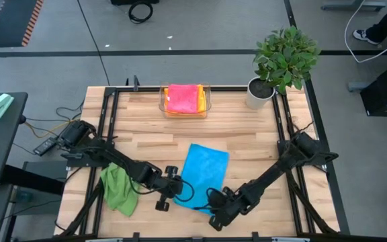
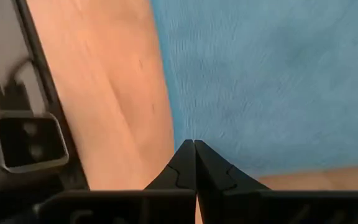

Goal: Fold microfiber towels
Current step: Fold the blue microfiber towel

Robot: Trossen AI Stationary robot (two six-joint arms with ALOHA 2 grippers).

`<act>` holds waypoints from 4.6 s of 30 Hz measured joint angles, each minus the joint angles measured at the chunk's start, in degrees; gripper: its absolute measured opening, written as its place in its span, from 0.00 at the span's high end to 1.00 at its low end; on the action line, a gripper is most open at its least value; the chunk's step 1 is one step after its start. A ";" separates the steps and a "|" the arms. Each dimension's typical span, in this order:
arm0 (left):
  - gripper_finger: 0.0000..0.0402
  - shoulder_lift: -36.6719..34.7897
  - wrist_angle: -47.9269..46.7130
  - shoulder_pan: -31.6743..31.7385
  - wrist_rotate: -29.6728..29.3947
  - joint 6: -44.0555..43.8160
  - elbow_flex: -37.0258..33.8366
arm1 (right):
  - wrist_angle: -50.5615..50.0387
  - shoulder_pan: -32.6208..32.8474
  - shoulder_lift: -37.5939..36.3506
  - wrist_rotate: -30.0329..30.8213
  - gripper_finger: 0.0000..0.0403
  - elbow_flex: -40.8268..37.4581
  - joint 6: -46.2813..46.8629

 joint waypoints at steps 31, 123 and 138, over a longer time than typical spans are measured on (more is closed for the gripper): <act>0.58 3.06 15.62 -4.75 0.05 34.33 -0.01 | -13.05 8.44 -10.37 4.50 0.74 -0.04 -20.29; 0.99 -1.58 11.37 4.89 -7.86 -20.63 0.00 | -15.88 -0.91 -25.31 4.34 0.98 -18.68 6.67; 0.99 4.78 11.88 11.68 -4.21 -21.56 0.00 | -8.24 -8.12 -25.38 2.71 0.98 -25.35 -5.68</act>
